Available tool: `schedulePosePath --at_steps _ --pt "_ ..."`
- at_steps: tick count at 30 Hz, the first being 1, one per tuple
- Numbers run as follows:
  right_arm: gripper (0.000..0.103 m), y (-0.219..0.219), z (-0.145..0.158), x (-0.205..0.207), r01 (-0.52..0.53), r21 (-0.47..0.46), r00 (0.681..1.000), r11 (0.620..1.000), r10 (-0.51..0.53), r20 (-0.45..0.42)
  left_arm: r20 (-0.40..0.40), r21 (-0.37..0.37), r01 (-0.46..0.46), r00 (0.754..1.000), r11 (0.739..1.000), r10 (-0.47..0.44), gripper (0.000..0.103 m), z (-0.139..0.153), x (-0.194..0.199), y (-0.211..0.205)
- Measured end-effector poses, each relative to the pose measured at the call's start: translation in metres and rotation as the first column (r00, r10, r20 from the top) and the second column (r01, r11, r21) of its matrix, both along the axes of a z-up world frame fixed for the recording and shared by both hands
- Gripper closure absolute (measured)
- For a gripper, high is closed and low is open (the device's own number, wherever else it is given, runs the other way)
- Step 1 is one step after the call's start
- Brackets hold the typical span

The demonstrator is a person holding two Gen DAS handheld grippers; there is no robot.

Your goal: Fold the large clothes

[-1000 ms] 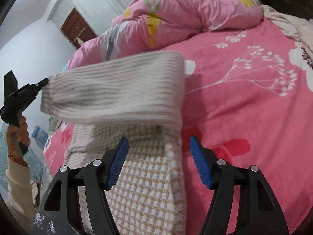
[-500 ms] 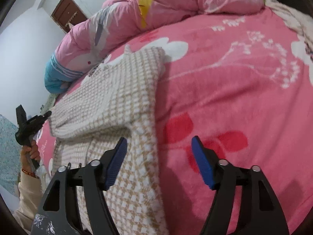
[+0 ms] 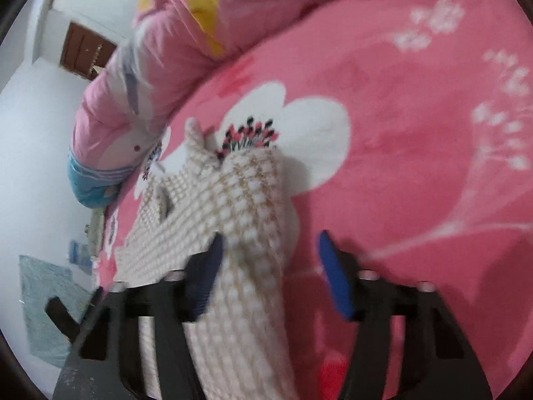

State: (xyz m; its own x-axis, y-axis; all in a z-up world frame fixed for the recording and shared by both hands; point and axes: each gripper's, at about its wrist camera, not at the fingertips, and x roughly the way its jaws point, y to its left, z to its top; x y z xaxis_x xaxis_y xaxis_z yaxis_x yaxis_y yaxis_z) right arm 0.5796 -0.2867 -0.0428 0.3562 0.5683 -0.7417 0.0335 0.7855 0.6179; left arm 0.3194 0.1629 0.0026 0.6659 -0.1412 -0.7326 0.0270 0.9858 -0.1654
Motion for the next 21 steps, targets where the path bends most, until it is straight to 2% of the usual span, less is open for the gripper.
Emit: schedulePosePath --at_steps 1,3,5,7,9,11,12,14,15,16,18,20,21 --pt "0.090 0.006 0.004 -0.002 -0.001 -0.026 1.000 1.000 0.002 0.013 -0.028 0.024 0.001 1.000 1.000 0.000 0.049 -0.007 0.006 -0.005" --pt "0.095 0.022 0.034 -0.019 0.001 -0.166 0.987 0.986 0.026 0.158 -0.077 0.086 -0.018 0.997 0.996 0.025 0.047 -0.027 0.013 -0.008" --pt "0.096 0.036 0.055 -0.036 0.040 -0.289 0.961 0.956 0.043 0.274 -0.078 0.049 -0.039 0.996 0.998 0.043 0.047 -0.035 0.011 0.001" --pt "0.096 0.047 0.050 -0.039 0.066 -0.383 0.951 0.921 0.057 0.303 -0.088 -0.014 -0.062 0.994 0.998 0.060 0.043 -0.041 0.009 0.013" --pt "0.094 0.053 0.030 -0.027 0.061 -0.445 0.965 0.894 0.062 0.255 -0.090 -0.031 -0.061 0.994 0.998 0.058 0.042 -0.043 0.009 0.015" --pt "0.076 0.052 0.004 -0.014 0.052 -0.496 0.982 0.867 0.047 0.184 -0.078 -0.014 -0.050 0.996 0.999 0.049 0.042 -0.041 0.011 0.013" --pt "0.072 0.046 0.005 -0.014 0.062 -0.490 0.983 0.869 0.032 0.182 -0.061 0.004 -0.048 0.997 0.999 0.048 0.042 -0.036 0.009 0.013" --pt "0.064 0.034 0.022 -0.024 0.120 -0.472 0.979 0.873 -0.024 0.205 -0.018 0.032 -0.085 0.996 0.996 0.085 0.043 -0.021 0.003 0.015" --pt "0.063 0.030 0.039 -0.035 0.147 -0.477 0.970 0.866 -0.032 0.241 0.022 0.020 -0.100 0.995 0.995 0.100 0.044 -0.010 -0.003 0.018" --pt "0.059 0.031 0.050 -0.045 0.159 -0.485 0.962 0.860 -0.024 0.273 0.051 -0.021 -0.084 0.995 0.996 0.085 0.044 0.003 -0.009 0.020" --pt "0.050 0.040 0.080 -0.076 0.148 -0.491 0.929 0.858 0.049 0.366 0.110 -0.082 -0.019 0.994 0.996 0.028 0.041 0.022 -0.016 0.013" --pt "0.045 0.069 0.091 -0.098 0.052 -0.520 0.900 0.852 0.185 0.394 0.080 -0.094 0.057 0.996 0.994 -0.050 0.038 0.023 -0.008 -0.007" --pt "0.044 0.088 0.086 -0.104 -0.016 -0.543 0.888 0.839 0.262 0.377 0.025 -0.086 0.097 0.995 0.992 -0.095 0.036 0.013 0.001 -0.022"
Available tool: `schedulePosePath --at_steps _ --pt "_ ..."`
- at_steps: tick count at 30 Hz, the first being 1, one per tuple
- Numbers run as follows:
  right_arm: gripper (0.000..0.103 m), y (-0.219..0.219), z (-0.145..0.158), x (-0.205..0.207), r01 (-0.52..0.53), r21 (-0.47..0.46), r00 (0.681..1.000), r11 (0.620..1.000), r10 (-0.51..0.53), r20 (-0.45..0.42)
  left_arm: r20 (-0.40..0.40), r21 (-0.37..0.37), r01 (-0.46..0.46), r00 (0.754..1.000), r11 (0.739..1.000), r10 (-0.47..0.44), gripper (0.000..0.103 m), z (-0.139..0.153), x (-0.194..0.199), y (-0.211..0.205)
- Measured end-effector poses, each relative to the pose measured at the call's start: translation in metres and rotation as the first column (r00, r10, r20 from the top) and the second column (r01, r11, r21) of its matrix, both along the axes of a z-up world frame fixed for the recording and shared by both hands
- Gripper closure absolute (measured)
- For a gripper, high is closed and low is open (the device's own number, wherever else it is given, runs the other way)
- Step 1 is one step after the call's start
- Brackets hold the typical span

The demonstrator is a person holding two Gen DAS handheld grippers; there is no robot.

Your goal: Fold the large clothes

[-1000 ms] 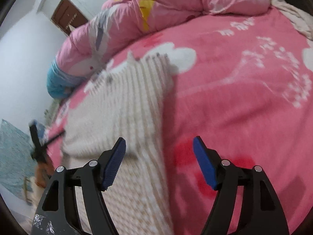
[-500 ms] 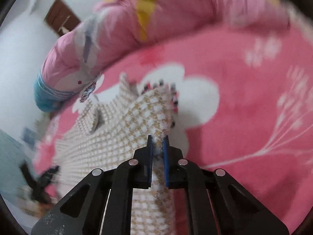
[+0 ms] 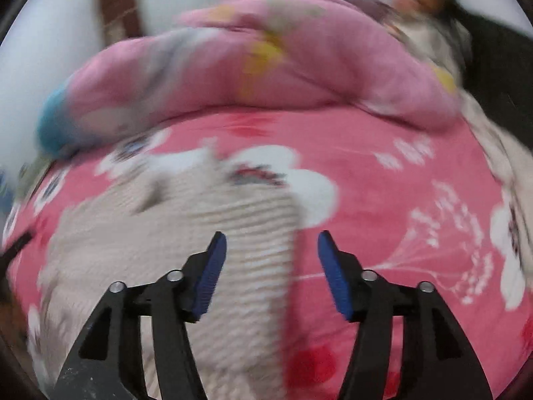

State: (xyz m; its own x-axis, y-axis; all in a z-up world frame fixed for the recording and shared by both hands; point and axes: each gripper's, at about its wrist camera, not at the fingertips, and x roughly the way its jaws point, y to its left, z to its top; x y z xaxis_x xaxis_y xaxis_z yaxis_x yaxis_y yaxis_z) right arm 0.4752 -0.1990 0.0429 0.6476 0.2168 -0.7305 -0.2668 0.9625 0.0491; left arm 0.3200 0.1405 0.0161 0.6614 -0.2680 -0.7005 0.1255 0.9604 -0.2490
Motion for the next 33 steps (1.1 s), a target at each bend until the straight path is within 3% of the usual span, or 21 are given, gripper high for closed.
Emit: schedulePosePath --at_steps 2,3,5,9,12,14,16,18,20,22,26,30,33 --pt "0.039 0.034 -0.025 -0.001 -0.092 -0.085 0.995 0.992 0.088 -0.045 -0.122 0.054 0.056 0.991 0.997 -0.049 0.035 -0.029 0.016 -0.025" --pt "0.039 0.051 -0.049 0.004 -0.107 -0.164 0.991 0.981 0.092 -0.094 -0.165 0.131 0.066 0.985 0.989 -0.044 0.033 -0.050 0.024 -0.038" --pt "0.032 0.064 -0.083 0.015 -0.095 -0.232 0.990 0.968 0.066 -0.127 -0.090 0.209 0.072 0.994 0.975 -0.054 0.028 -0.056 0.024 -0.049" --pt "0.031 0.045 -0.063 0.023 -0.023 -0.117 0.984 0.993 0.001 -0.178 -0.071 0.216 0.041 0.997 0.976 -0.026 0.028 -0.036 0.015 -0.044" --pt "0.031 0.042 -0.040 0.009 -0.054 -0.041 0.990 0.998 0.048 -0.135 -0.017 0.175 0.046 0.999 0.983 -0.044 0.026 -0.017 0.006 -0.036" --pt "0.031 0.051 -0.048 0.012 -0.059 -0.068 0.989 0.996 0.049 -0.137 -0.062 0.184 0.048 0.997 0.982 -0.037 0.022 -0.025 0.014 -0.039" --pt "0.026 0.070 -0.078 0.023 -0.060 -0.134 0.982 0.989 0.034 -0.188 -0.160 0.248 0.043 0.987 0.968 -0.003 0.017 -0.056 0.030 -0.049" --pt "0.023 0.082 -0.088 0.020 -0.052 -0.220 0.990 0.974 0.022 -0.140 -0.114 0.297 0.023 0.993 0.955 0.011 0.014 -0.057 0.023 -0.056" --pt "0.023 0.078 -0.069 0.012 -0.020 -0.205 0.987 0.978 -0.013 -0.158 -0.121 0.284 0.007 0.992 0.959 0.028 0.014 -0.045 0.015 -0.053" --pt "0.023 0.067 -0.044 -0.018 -0.017 -0.166 0.991 0.986 -0.005 -0.134 -0.124 0.221 0.007 0.992 0.975 0.021 0.014 -0.026 -0.006 -0.043" --pt "0.017 0.044 -0.027 -0.088 -0.008 -0.156 0.998 0.988 -0.003 -0.066 -0.072 0.191 -0.048 0.995 0.980 0.063 0.010 0.001 -0.066 -0.021" --pt "0.010 0.021 -0.044 -0.161 0.013 -0.145 0.996 0.989 -0.026 -0.085 -0.052 0.172 -0.062 0.996 0.983 0.072 0.008 0.006 -0.140 -0.015" --pt "0.010 0.012 -0.067 -0.194 0.063 -0.187 0.988 0.980 -0.087 -0.125 -0.060 0.186 -0.074 0.994 0.980 0.086 0.008 -0.008 -0.192 -0.016"
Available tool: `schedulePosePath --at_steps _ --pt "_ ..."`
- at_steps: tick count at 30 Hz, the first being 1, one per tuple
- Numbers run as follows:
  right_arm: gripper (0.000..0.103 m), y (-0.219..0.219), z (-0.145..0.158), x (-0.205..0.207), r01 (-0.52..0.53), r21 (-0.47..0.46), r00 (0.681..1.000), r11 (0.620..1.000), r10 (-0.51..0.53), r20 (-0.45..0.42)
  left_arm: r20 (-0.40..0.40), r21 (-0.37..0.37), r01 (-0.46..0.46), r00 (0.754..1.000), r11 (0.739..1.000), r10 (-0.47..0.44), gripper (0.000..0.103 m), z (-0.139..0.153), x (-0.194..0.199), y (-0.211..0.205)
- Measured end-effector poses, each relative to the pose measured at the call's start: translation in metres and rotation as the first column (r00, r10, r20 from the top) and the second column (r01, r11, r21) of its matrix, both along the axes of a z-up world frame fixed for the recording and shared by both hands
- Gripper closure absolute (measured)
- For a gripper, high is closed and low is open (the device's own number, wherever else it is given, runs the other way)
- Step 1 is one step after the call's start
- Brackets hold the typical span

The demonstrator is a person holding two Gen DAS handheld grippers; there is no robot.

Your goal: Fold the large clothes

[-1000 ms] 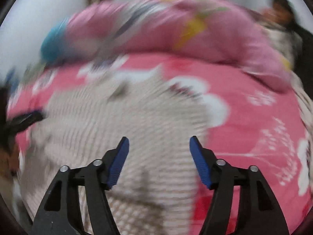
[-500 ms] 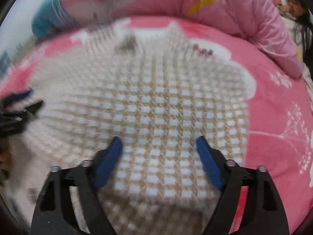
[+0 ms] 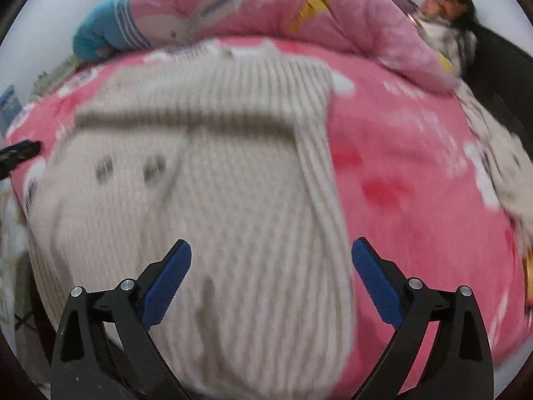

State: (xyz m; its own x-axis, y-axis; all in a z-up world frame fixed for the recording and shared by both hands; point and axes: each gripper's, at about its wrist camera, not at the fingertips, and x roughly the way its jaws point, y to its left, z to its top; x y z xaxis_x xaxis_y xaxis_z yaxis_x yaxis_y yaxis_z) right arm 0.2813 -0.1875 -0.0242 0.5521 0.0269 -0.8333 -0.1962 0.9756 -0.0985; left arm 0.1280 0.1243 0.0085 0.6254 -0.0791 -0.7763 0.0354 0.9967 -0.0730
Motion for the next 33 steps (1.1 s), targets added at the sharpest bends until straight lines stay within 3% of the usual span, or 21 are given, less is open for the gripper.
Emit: schedulePosePath --at_steps 3,7,14,16,19,21,23,25,28,33 --pt "0.008 -0.009 -0.023 -0.024 0.042 -0.032 0.999 0.999 -0.042 -0.017 -0.055 0.054 -0.020 0.998 0.998 0.023 0.008 -0.025 -0.037 -0.002" --pt "0.008 -0.018 -0.033 -0.037 0.073 0.022 0.997 0.997 -0.072 -0.015 -0.123 0.141 -0.027 0.991 0.990 0.045 0.008 -0.061 -0.085 -0.006" --pt "0.008 -0.036 -0.036 -0.058 0.076 0.075 0.997 0.994 -0.076 0.003 -0.170 0.054 -0.037 0.984 0.998 0.045 0.009 -0.089 -0.126 -0.016" --pt "0.008 -0.038 -0.037 -0.061 0.076 0.074 0.997 0.994 -0.077 0.018 -0.136 0.061 -0.048 0.989 0.997 0.056 0.009 -0.092 -0.132 -0.021" --pt "0.008 -0.041 -0.039 -0.074 0.088 0.095 0.996 0.992 -0.091 0.027 -0.120 0.085 -0.048 0.991 0.995 0.058 0.013 -0.093 -0.131 -0.023" --pt "0.008 -0.046 -0.036 -0.082 0.086 0.118 0.995 0.989 -0.091 0.038 -0.106 0.074 -0.042 0.993 0.996 0.049 0.024 -0.090 -0.130 -0.023" --pt "0.008 -0.053 -0.033 -0.095 0.069 0.146 0.994 0.987 -0.081 0.078 -0.103 0.049 -0.045 0.993 0.998 0.050 0.029 -0.088 -0.127 -0.021" --pt "0.008 -0.059 -0.035 -0.100 0.072 0.145 0.992 0.987 -0.085 0.089 -0.104 0.021 -0.053 0.993 0.998 0.055 0.029 -0.088 -0.122 -0.017" --pt "0.008 -0.071 -0.052 -0.101 0.086 0.145 0.996 0.986 -0.091 0.024 -0.094 0.025 -0.056 0.994 0.998 0.059 0.029 -0.091 -0.112 -0.018" --pt "0.008 -0.072 -0.061 -0.116 0.068 0.117 0.996 0.991 -0.075 0.056 -0.092 -0.018 -0.087 0.992 0.996 0.085 0.030 -0.095 -0.097 -0.011"
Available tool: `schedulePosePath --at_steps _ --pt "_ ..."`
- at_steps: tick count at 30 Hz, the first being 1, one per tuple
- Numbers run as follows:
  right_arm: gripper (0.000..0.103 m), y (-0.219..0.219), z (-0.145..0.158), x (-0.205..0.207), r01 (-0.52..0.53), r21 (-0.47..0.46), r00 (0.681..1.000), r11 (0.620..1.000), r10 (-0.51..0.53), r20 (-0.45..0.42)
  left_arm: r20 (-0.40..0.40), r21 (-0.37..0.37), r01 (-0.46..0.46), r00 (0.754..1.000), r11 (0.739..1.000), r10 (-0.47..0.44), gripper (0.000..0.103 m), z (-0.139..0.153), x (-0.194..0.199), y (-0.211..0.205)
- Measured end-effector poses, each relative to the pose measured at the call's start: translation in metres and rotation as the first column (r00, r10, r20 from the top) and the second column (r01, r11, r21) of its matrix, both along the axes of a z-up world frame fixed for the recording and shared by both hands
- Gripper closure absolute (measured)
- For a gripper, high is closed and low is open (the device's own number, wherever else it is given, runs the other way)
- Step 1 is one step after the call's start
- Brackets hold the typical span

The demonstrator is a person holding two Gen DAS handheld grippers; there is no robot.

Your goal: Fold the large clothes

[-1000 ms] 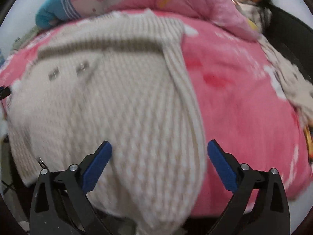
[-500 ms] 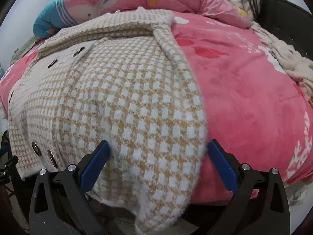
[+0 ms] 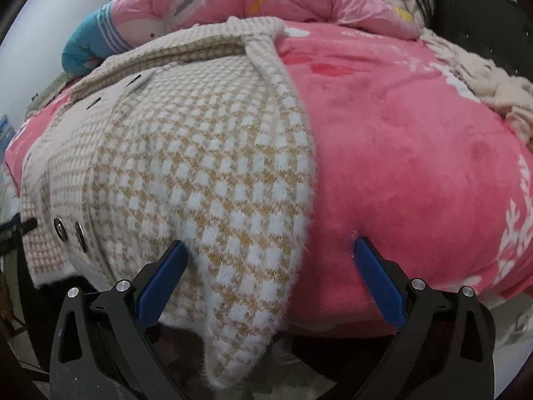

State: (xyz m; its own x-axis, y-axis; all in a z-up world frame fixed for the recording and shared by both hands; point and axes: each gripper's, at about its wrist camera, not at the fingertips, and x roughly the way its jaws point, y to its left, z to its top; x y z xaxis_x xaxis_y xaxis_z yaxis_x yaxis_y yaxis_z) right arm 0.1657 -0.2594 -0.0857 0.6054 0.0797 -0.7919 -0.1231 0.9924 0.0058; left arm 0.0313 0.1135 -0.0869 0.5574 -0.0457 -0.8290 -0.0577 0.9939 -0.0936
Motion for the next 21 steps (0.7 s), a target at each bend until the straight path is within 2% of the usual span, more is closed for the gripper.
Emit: schedulePosePath --at_steps 2,3,6,10,12,15,19,21 --pt "0.008 0.006 -0.005 -0.008 -0.002 -0.016 1.000 1.000 0.002 -0.005 0.003 -0.038 -0.020 1.000 0.999 0.020 0.032 0.000 0.003 0.005" --pt "0.008 0.007 -0.007 -0.011 -0.004 -0.019 1.000 1.000 0.003 -0.010 0.001 -0.062 -0.022 1.000 0.998 0.022 0.037 0.001 0.003 0.006" --pt "0.008 0.006 -0.005 -0.017 -0.009 -0.008 1.000 1.000 0.009 -0.027 -0.019 -0.144 -0.007 1.000 0.990 0.004 0.041 0.001 -0.003 0.005" --pt "0.008 -0.005 -0.016 -0.034 -0.011 0.095 0.995 0.995 0.020 -0.094 -0.059 -0.189 0.014 0.998 0.982 -0.025 0.046 -0.004 -0.014 -0.006" --pt "0.008 -0.013 -0.019 -0.046 -0.011 0.135 0.995 0.991 0.025 -0.101 -0.079 -0.202 0.019 0.996 0.979 -0.036 0.047 -0.009 -0.018 -0.014" --pt "0.008 -0.023 -0.030 -0.061 -0.006 0.202 0.988 0.979 0.038 -0.153 -0.096 -0.185 0.020 0.995 0.983 -0.038 0.049 -0.017 -0.020 -0.024" --pt "0.018 -0.033 -0.046 -0.078 0.016 0.257 0.976 0.966 0.041 -0.212 -0.114 -0.107 0.041 0.992 0.993 -0.053 0.053 -0.021 -0.022 -0.037" --pt "0.024 -0.036 -0.053 -0.084 0.019 0.287 0.973 0.958 0.049 -0.226 -0.127 -0.069 0.044 0.991 0.997 -0.052 0.063 -0.023 -0.022 -0.040"
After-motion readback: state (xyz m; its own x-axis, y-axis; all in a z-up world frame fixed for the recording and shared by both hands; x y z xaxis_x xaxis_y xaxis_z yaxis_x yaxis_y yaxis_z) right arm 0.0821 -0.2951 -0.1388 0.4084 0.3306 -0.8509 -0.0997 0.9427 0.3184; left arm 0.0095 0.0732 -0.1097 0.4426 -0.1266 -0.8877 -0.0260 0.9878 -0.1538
